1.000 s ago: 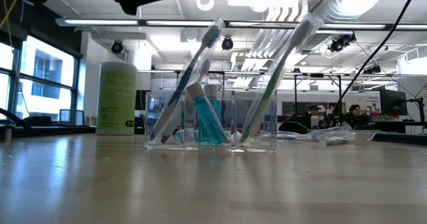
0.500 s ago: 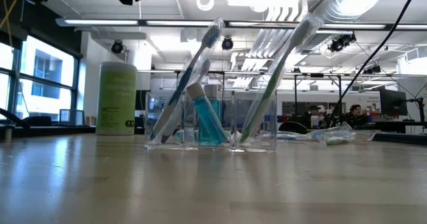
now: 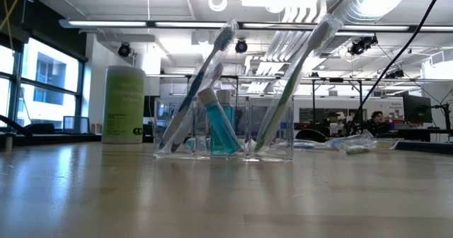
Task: Pick & Place toothbrushing station
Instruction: Put the mouthwash into the transparent organizer
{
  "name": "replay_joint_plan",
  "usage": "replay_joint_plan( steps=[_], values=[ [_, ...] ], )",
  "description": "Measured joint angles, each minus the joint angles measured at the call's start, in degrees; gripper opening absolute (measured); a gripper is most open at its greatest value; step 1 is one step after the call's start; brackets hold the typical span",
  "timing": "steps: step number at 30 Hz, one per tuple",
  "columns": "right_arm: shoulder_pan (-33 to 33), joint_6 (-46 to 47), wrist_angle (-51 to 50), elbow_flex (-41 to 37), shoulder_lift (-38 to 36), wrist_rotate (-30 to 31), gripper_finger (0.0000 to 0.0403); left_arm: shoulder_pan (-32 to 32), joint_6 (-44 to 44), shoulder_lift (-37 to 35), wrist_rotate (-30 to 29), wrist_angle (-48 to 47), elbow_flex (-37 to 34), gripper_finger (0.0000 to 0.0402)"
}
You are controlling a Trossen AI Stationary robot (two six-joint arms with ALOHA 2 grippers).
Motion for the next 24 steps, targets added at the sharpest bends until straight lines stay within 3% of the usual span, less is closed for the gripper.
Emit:
replay_joint_plan(
  steps=[5, 16, 21, 24],
  values=[
    [-0.12, -0.44, -0.02, 0.00, 0.00, 0.00, 0.0190, -1.12, -2.56, 0.04, -0.06, -4.15, -0.01, 0.0090],
    [-0.55, -2.07, -0.02, 0.00, 0.00, 0.00, 0.0190, -3.73, -6.51, 0.04, -0.13, -4.32, 0.00, 0.0215],
    [-0.56, -2.07, -0.03, 0.00, 0.00, 0.00, 0.0190, -4.42, -7.39, 0.04, -0.18, -4.32, -0.02, 0.0227],
    [-0.56, -2.07, -0.02, 0.00, 0.00, 0.00, 0.0190, -4.66, -12.37, 0.15, -0.22, -4.38, -0.02, 0.0227]
  ],
)
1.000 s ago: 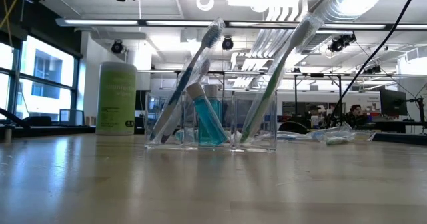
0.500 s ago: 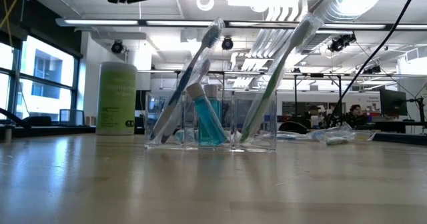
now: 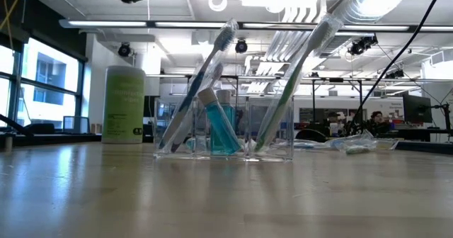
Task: Pick & Place toothbrushing station
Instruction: Put the mouthwash into the transparent organizer
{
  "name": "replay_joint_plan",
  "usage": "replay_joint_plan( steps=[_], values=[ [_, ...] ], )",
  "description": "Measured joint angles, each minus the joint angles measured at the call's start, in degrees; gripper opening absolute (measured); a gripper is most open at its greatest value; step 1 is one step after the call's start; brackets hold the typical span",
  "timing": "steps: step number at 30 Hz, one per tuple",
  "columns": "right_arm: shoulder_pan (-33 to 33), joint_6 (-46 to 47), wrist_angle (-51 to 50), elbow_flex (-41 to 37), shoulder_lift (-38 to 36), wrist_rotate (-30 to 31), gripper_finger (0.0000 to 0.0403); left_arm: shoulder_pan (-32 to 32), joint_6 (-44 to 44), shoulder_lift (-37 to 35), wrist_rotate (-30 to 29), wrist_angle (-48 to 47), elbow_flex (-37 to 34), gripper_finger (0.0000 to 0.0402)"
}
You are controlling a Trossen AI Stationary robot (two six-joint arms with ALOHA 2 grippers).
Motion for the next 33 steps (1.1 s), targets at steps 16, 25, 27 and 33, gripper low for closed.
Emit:
replay_joint_plan(
  steps=[16, 25, 27, 33],
  values=[
    [0.00, 0.00, 0.00, 0.00, 0.00, 0.00, 0.0190, 6.75, -17.33, -0.97, -3.44, -1.03, 0.00, 0.0222],
    [-0.42, 0.00, 0.00, 0.00, 0.00, 0.00, 0.0190, 18.89, -14.24, -9.66, 6.93, -9.83, 3.92, 0.0213],
    [-0.50, 0.00, -0.02, 0.00, 0.00, 0.00, 0.0190, 22.64, -15.03, -10.76, 11.43, -17.51, 6.70, 0.0213],
    [-1.69, 0.00, -0.01, 0.00, -0.01, -0.09, 0.0190, 36.39, -17.35, -7.76, 40.04, -40.57, 15.49, 0.0213]
  ],
)
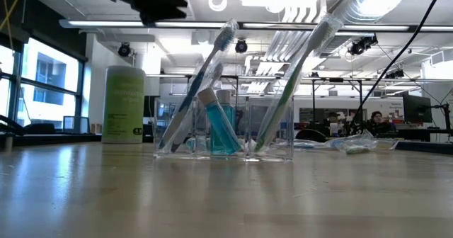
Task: Pick & Place toothbrushing station
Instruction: Put the mouthwash into the transparent organizer
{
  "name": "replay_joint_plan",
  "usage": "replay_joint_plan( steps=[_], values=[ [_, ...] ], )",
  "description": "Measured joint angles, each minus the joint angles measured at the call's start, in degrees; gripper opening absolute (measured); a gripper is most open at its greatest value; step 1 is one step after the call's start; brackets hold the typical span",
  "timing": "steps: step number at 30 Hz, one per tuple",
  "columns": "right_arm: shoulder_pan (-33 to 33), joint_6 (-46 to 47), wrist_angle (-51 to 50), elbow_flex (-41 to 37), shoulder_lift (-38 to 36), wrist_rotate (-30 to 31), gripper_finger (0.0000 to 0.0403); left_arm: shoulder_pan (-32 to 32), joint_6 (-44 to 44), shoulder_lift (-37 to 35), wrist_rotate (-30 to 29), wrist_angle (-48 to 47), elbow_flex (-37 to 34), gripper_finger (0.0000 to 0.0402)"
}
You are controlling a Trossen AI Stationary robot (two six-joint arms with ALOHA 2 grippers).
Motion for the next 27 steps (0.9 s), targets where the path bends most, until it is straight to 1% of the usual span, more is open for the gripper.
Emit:
replay_joint_plan(
  steps=[2, 4, 6, 8, 14, 17, 20, 23, 26, 27],
  values=[
    [-0.32, 0.03, 0.01, 0.00, 0.01, -0.04, 0.0190, 4.36, 2.08, 2.43, 7.94, -4.15, 1.01, 0.0213],
    [-0.48, 0.26, -0.02, 0.00, 0.01, -0.13, 0.0190, 7.77, 4.80, 5.07, 13.93, -5.74, 1.10, 0.0213],
    [-0.58, 0.37, -0.01, 0.00, 0.01, -0.33, 0.0190, 10.88, 7.81, 8.08, 18.21, -6.49, 1.10, 0.0213],
    [-0.54, 0.39, -0.03, 0.00, 0.01, -0.33, 0.0190, 12.77, 10.41, 11.41, 20.25, -6.54, 1.12, 0.0213],
    [-0.47, 0.44, -0.06, 0.00, 0.01, -0.43, 0.0190, 13.93, 19.47, 20.77, 20.49, -5.30, 1.13, 0.0213],
    [-0.47, 0.46, -0.05, 0.00, 0.01, -1.79, 0.0190, 13.70, 23.15, 25.04, 19.95, -5.26, 1.12, 0.0213],
    [-0.45, 0.50, -0.04, 0.00, 0.01, -3.21, 0.0190, 13.19, 27.87, 28.79, 16.68, -4.30, 1.12, 0.0213],
    [-0.45, 0.50, -0.05, 0.00, 0.01, -3.32, 0.0190, 12.43, 30.89, 32.02, 12.76, -2.71, 1.12, 0.0213],
    [-0.58, 0.50, -0.05, 0.00, 0.01, -3.32, 0.0190, 11.71, 31.96, 34.65, 10.95, -0.63, 1.12, 0.0213],
    [-0.67, 0.50, -0.03, 0.00, 0.01, -3.32, 0.0190, 11.49, 31.00, 35.33, 10.41, 0.31, 1.12, 0.0213]
  ],
)
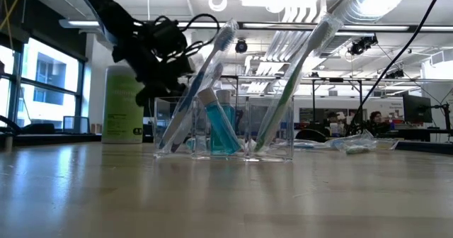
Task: Pick & Place toothbrushing station
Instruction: Put the mouthwash into the transparent organizer
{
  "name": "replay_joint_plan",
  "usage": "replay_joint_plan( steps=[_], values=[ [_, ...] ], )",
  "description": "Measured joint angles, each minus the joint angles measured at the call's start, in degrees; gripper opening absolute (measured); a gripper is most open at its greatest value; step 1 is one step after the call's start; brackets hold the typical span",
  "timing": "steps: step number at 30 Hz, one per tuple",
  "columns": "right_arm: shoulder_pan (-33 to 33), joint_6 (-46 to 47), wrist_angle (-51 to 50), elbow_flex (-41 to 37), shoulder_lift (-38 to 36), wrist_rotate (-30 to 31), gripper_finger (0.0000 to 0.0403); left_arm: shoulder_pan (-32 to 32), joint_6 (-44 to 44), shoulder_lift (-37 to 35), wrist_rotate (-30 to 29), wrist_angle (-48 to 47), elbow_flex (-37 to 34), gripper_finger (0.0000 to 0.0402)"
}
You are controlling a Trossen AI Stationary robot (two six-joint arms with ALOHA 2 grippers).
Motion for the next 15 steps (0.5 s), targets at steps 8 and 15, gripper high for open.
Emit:
replay_joint_plan(
  steps=[8, 15],
  values=[
    [-0.37, 0.00, -0.09, 0.00, 0.00, -0.09, 0.0190, -0.20, -3.16, 3.78, -3.96, 6.22, 0.00, 0.0213],
    [-0.37, 0.00, -0.22, 0.00, 0.00, -0.13, 0.0190, -0.06, -2.92, 3.96, -3.94, 7.85, -0.01, 0.0213]
  ],
)
